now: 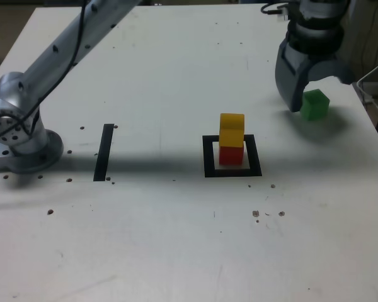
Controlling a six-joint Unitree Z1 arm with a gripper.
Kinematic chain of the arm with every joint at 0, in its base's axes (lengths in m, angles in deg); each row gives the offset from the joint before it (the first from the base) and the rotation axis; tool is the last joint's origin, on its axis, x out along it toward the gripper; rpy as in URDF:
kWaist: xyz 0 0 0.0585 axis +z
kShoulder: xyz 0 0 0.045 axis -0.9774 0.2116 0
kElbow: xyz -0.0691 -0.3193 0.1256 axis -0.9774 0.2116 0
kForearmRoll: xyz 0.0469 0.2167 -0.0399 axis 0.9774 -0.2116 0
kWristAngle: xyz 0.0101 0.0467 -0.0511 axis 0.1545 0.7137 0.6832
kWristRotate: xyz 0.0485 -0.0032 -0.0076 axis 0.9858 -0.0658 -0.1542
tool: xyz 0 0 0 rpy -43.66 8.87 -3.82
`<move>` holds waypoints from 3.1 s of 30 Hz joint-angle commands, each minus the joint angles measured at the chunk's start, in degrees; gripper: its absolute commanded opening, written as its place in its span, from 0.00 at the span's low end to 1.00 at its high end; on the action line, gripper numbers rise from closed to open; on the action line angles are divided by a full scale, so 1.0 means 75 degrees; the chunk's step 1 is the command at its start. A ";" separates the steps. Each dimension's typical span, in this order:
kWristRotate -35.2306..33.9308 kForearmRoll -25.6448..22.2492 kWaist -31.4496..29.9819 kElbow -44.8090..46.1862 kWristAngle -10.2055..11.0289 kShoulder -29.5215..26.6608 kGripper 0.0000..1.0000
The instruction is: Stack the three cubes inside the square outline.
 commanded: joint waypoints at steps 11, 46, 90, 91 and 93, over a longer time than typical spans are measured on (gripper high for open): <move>-0.0279 0.0078 0.0060 -0.0333 -0.0142 0.0553 0.93; -0.0399 0.0826 0.0114 0.0300 0.0221 0.0278 0.35; 0.1479 -0.0393 -0.0891 0.4064 0.0158 -0.3878 0.28; 0.1459 -0.0333 -0.0930 0.4189 0.0149 -0.3935 0.28; 0.1424 -0.0192 -0.0999 0.4462 0.0124 -0.4048 0.28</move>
